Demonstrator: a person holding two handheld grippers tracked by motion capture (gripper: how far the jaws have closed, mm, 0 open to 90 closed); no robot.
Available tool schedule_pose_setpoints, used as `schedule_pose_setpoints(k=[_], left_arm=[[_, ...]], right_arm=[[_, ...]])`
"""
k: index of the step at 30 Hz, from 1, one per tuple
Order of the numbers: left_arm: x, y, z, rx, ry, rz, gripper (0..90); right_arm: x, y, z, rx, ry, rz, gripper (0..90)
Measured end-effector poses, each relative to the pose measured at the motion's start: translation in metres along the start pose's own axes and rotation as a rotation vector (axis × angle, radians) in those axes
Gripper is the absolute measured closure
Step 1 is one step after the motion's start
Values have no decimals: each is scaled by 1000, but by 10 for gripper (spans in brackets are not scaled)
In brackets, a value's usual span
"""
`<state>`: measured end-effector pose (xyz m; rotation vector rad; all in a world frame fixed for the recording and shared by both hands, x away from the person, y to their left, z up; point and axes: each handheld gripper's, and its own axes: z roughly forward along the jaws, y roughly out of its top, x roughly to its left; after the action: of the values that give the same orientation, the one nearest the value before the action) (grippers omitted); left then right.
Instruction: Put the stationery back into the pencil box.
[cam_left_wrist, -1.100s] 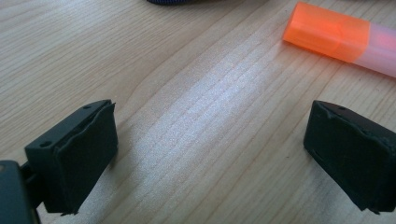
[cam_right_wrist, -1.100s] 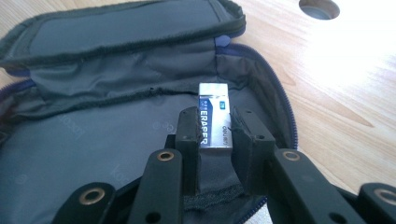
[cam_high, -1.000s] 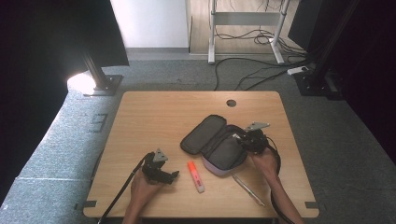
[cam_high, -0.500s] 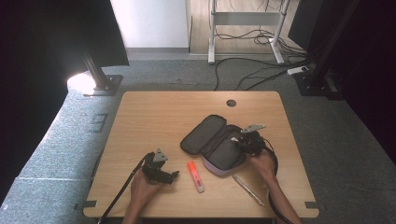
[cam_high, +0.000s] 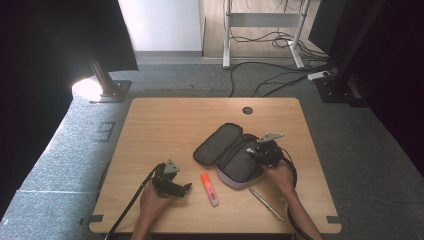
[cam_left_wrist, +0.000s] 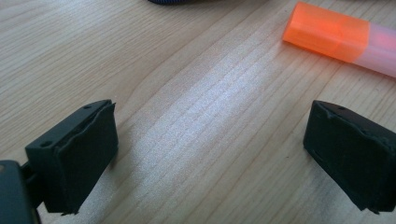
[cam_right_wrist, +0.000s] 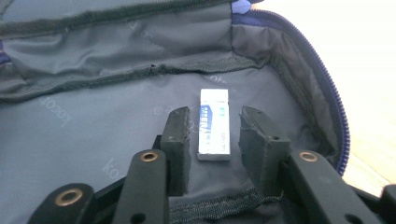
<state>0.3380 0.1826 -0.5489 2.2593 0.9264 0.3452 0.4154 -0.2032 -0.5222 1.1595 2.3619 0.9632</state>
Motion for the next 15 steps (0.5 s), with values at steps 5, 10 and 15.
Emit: schedule_pose_setpoints(k=[5, 10, 15], left_arm=[[0, 0, 0, 0, 0, 0, 27], [0, 0, 0, 0, 0, 0, 27], [0, 0, 0, 0, 0, 0, 27]], right_arm=[[0, 2, -5, -4, 2, 5, 488], [4, 2, -9, 4, 1, -14, 385], [7, 4, -16, -3, 6, -15, 332]])
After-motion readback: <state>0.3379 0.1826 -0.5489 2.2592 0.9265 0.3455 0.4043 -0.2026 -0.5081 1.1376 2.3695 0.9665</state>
